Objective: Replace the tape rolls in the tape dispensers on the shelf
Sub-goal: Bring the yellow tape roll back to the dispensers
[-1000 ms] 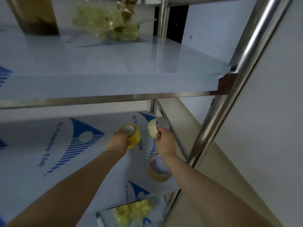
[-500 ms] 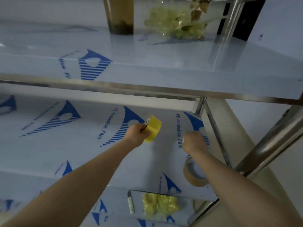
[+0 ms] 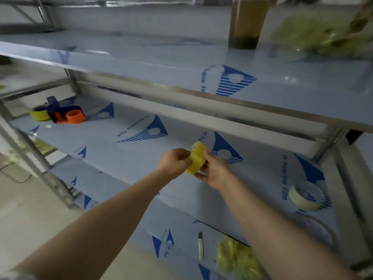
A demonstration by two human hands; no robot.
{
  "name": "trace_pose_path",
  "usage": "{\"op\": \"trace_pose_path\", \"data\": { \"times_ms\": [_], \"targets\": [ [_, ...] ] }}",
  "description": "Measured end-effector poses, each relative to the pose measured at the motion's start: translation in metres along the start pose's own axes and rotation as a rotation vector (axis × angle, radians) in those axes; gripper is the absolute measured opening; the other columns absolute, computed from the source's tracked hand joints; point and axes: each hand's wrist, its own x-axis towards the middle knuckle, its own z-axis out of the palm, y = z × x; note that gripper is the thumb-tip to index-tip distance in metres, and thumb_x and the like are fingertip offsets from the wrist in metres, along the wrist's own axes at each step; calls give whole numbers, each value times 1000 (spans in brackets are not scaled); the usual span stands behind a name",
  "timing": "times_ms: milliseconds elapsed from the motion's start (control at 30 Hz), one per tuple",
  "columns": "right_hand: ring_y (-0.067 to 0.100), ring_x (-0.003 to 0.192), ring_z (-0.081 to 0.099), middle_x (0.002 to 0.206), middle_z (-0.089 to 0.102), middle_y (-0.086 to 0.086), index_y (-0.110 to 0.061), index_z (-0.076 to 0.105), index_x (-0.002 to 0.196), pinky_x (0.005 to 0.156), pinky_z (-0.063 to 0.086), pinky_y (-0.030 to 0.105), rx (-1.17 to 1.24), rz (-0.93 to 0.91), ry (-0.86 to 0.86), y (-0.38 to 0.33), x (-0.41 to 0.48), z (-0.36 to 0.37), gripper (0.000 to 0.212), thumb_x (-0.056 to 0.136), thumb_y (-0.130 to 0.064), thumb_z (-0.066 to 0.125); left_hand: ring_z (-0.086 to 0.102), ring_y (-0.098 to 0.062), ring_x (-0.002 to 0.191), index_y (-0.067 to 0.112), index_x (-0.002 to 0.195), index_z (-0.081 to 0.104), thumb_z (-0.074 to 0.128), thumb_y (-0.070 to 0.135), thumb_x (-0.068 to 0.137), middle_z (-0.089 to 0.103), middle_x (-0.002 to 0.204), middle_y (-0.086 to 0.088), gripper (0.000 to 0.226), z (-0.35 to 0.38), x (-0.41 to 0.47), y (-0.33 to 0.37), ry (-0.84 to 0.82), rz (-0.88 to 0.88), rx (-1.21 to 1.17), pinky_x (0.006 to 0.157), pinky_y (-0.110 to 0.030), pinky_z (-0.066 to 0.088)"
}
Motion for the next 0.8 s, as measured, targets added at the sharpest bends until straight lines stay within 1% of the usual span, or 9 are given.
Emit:
{"op": "trace_pose_path", "data": {
  "times_ms": [67, 167, 233, 300, 367, 433, 500, 600, 800],
  "targets": [
    [26, 97, 60, 109, 63, 9, -14, 56, 113, 69, 52, 38, -141, -53, 19, 5, 2, 34, 31, 95, -37, 46, 60, -22, 105, 20, 119, 63, 54, 21, 86, 64, 116, -3, 34, -32, -7, -20, 52, -14, 43, 91, -34, 50],
    [28, 96, 57, 100, 59, 9, -8, 59, 110, 81, 49, 36, -549, -224, 68, 15, 5, 99, 31, 95, -33, 49, 57, -21, 114, 22, 124, 60, 56, 26, 86, 60, 127, -3, 39, -91, -19, -62, 120, -45, 172, 96, -32, 45],
    [23, 81, 49, 79, 51, 7, -5, 58, 83, 71, 38, 30, -846, -370, 2, 25, 6, 146, 25, 94, -25, 49, 53, -21, 119, 24, 127, 57, 55, 32, 87, 56, 132, -2, 41, -132, -29, -93, 163, -85, 274, 97, -33, 46],
    [21, 74, 43, 68, 43, 4, -13, 42, 65, 65, 31, 29, -1086, -459, -52, 40, 10, 193, 31, 94, -22, 48, 48, -22, 124, 27, 129, 55, 53, 36, 88, 53, 135, -1, 42, -172, -39, -124, 189, -110, 414, 98, -36, 45],
    [26, 85, 51, 84, 55, 12, -9, 52, 81, 70, 36, 33, -1243, -525, -90, 56, 16, 238, 20, 95, -22, 46, 45, -23, 126, 27, 130, 54, 52, 36, 88, 52, 135, -1, 43, -209, -47, -155, 218, -138, 509, 99, -38, 43],
    [32, 106, 54, 114, 59, 19, -2, 55, 107, 82, 41, 35, -1372, -586, -104, 71, 21, 277, 27, 95, -24, 45, 46, -25, 125, 27, 129, 55, 53, 34, 87, 53, 134, -3, 43, -239, -55, -184, 242, -173, 553, 98, -37, 43],
    [33, 116, 51, 126, 55, 18, -2, 52, 117, 90, 40, 35, -1483, -629, -112, 82, 22, 310, 33, 96, -26, 44, 47, -25, 123, 27, 127, 56, 53, 33, 87, 54, 132, -3, 41, -263, -60, -208, 260, -213, 566, 97, -36, 43],
    [30, 123, 47, 132, 53, 15, -5, 49, 124, 98, 34, 34, -1614, -693, -111, 92, 33, 351, 37, 98, -28, 40, 46, -23, 124, 26, 128, 56, 52, 34, 88, 54, 133, -1, 41, -292, -57, -238, 262, -241, 574, 97, -35, 43],
    [29, 121, 49, 129, 56, 13, -5, 50, 123, 100, 34, 35, -1698, -753, -105, 96, 76, 418, 35, 97, -28, 40, 48, -21, 124, 23, 130, 55, 52, 29, 88, 54, 134, 0, 42, -340, -33, -285, 282, -273, 556, 100, -37, 45]
  ]
}}
